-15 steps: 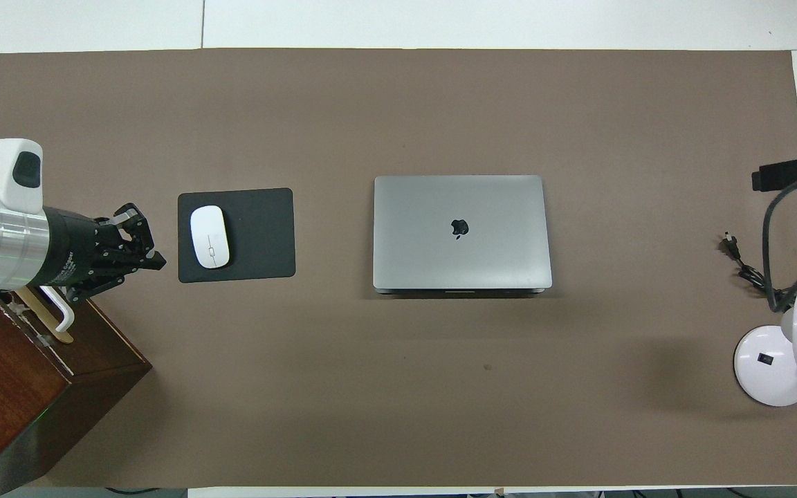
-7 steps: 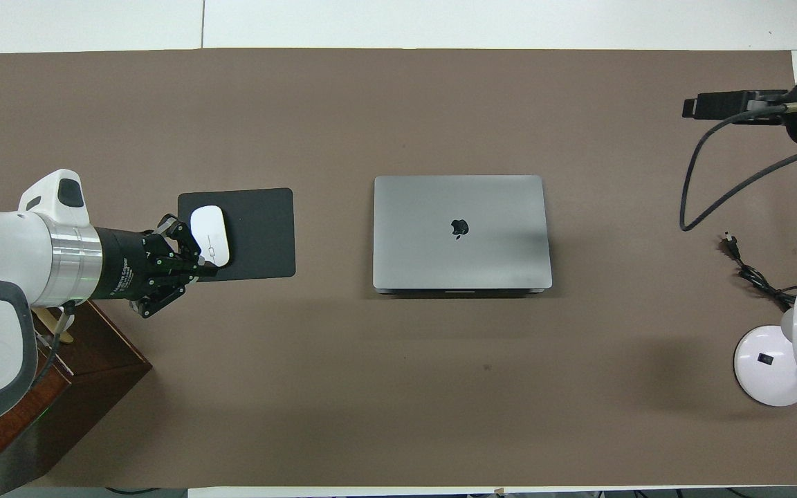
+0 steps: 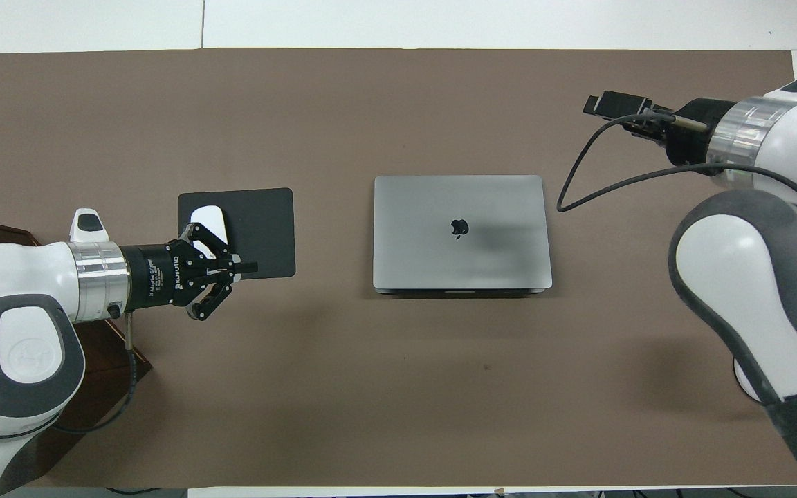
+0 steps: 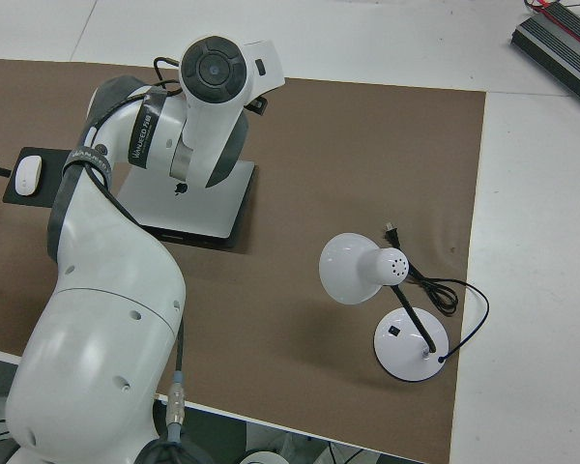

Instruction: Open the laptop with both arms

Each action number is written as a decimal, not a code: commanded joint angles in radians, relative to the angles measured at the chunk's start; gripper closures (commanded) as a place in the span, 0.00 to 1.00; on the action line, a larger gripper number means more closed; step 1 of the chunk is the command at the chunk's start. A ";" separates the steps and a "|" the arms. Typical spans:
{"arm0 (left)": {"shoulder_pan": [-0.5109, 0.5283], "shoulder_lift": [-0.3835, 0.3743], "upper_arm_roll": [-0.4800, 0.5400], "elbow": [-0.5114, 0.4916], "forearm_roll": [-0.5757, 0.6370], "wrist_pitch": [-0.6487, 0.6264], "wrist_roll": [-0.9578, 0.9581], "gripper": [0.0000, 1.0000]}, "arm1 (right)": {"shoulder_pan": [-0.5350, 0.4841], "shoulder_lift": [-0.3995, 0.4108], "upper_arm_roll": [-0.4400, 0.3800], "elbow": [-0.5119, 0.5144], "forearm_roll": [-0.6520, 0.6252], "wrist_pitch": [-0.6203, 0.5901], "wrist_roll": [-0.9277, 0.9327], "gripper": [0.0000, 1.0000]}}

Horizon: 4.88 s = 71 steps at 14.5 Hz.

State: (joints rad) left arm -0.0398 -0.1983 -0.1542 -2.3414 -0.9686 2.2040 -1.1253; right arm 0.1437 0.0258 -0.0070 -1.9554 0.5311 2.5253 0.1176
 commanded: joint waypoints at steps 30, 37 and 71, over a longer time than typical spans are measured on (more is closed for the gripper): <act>-0.428 0.278 0.008 -0.096 -0.992 0.461 0.361 1.00 | 0.089 -0.052 0.321 -0.424 0.280 0.524 0.588 0.00; -0.450 0.307 0.010 -0.068 -1.042 0.465 0.374 1.00 | 0.089 -0.030 0.334 -0.425 0.378 0.541 0.586 0.00; -0.499 0.431 0.010 0.047 -1.099 0.531 0.380 1.00 | 0.099 -0.069 0.355 -0.562 0.492 0.403 0.567 0.00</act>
State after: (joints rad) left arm -0.5176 0.1965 -0.1559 -2.3206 -2.0406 2.7104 -0.7673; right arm 0.2438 -0.0310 0.3473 -2.5080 0.9981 2.9441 0.6909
